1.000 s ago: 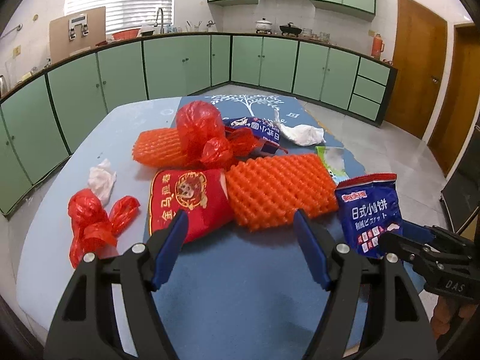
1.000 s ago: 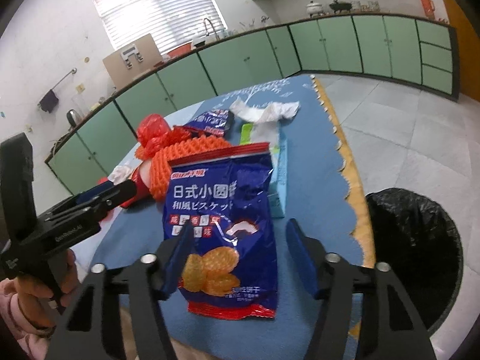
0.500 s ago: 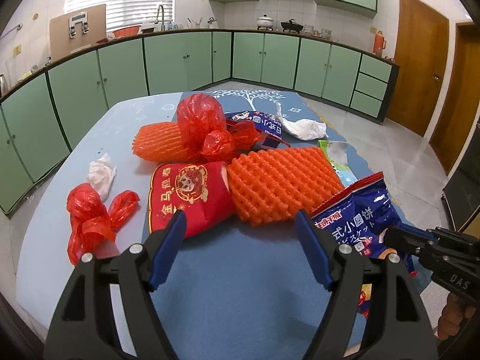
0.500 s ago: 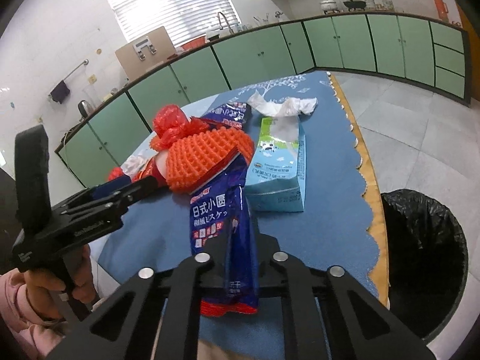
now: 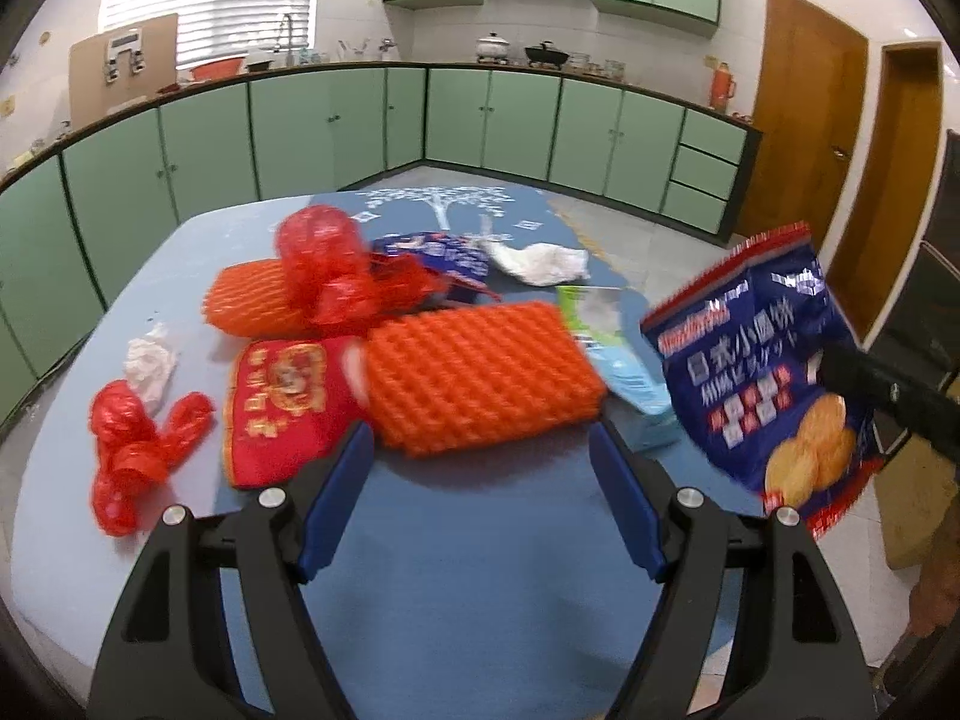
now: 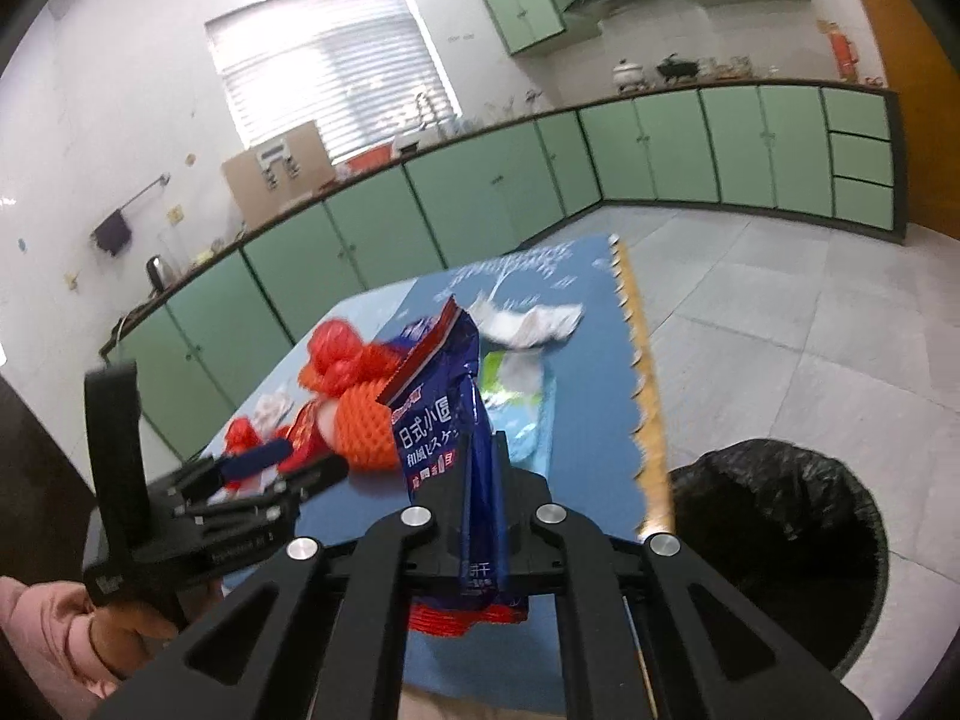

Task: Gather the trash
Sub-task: 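Grasp the light-blue milk carton with the left gripper while the right gripper holds the bag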

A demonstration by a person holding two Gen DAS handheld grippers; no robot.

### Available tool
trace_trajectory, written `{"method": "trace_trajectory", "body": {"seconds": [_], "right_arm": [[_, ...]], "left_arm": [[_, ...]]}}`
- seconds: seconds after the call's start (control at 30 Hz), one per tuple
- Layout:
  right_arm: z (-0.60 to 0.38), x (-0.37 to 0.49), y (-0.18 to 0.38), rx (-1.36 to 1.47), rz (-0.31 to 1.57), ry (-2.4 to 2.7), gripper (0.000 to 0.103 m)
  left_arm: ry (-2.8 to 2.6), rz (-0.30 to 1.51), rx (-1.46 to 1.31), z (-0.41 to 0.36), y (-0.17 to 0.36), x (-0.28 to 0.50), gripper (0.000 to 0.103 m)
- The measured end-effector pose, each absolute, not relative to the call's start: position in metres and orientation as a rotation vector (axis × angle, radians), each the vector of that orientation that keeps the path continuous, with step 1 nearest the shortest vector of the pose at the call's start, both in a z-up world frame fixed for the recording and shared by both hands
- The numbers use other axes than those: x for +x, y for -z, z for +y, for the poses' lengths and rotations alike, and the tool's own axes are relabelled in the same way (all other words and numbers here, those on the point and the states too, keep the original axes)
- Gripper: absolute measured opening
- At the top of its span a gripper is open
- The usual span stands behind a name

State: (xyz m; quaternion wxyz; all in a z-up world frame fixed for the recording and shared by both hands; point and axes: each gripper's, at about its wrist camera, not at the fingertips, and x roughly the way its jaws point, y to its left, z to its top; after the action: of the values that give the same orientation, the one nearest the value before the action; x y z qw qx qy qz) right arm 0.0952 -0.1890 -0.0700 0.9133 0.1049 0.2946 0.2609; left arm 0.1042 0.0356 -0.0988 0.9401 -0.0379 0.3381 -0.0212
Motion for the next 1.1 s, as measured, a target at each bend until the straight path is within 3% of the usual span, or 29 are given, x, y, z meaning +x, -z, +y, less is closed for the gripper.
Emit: {"method": "trace_trajectory", "body": {"seconds": [0.57,1.1], "right_arm": [[-0.252,0.102,0.070,0.246,0.581,-0.349,0.006],[-0.265,0.114,0.085,0.288,0.604,-0.344,0.006]], "left_arm": [[0.160,0.733,-0.078,-0.043,0.116,0.133,0.061],[-0.020,0.802,-0.081,-0.078,0.137,0.177,0.064]]}}
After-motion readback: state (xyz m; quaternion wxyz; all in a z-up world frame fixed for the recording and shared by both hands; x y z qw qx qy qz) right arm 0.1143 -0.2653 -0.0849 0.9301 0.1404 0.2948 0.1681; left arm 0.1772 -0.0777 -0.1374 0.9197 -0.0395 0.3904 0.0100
